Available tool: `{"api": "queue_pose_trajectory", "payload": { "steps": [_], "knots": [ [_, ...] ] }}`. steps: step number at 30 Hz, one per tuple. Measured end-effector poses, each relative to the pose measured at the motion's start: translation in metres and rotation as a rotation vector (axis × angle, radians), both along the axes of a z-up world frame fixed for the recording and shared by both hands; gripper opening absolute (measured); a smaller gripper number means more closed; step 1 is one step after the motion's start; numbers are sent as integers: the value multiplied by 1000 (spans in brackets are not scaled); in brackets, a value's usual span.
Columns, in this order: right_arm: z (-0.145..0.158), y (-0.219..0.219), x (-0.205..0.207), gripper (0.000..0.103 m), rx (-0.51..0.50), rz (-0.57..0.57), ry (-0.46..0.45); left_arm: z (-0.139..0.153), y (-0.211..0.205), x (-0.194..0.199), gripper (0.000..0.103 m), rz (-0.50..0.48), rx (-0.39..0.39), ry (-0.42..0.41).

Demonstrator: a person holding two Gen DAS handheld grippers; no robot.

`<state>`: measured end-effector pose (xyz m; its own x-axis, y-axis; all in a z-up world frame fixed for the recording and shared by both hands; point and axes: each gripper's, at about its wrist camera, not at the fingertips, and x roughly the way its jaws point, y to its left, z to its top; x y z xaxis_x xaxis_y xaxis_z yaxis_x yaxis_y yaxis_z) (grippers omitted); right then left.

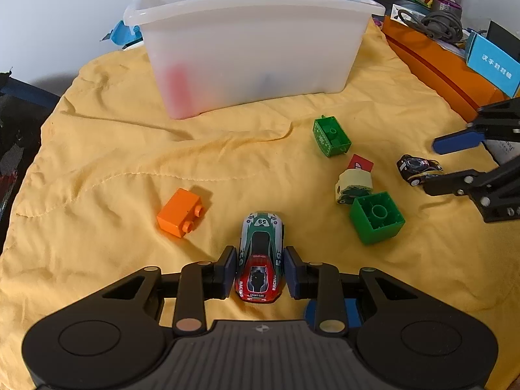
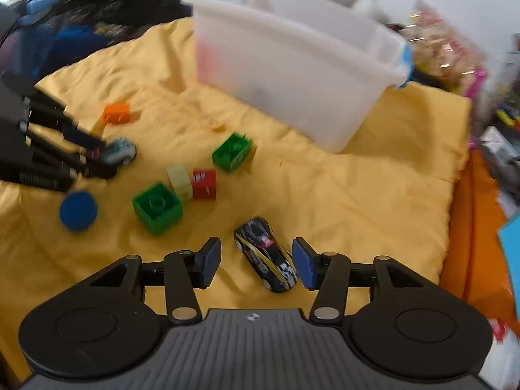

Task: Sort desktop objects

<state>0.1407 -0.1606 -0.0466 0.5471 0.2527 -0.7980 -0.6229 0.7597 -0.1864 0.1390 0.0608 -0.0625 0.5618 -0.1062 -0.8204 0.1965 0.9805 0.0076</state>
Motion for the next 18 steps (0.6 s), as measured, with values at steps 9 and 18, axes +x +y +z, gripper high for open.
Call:
{"api": "queue_pose_trajectory", "payload": {
  "steps": [9,18],
  "knots": [
    [-19,-28,27,47,183,-117,183,-2,-2,0,35,16,-6,-5],
    [-21,9,-7,46,146,-181,177,3,4,-9,32,-5,-32,-33]
  ]
}}
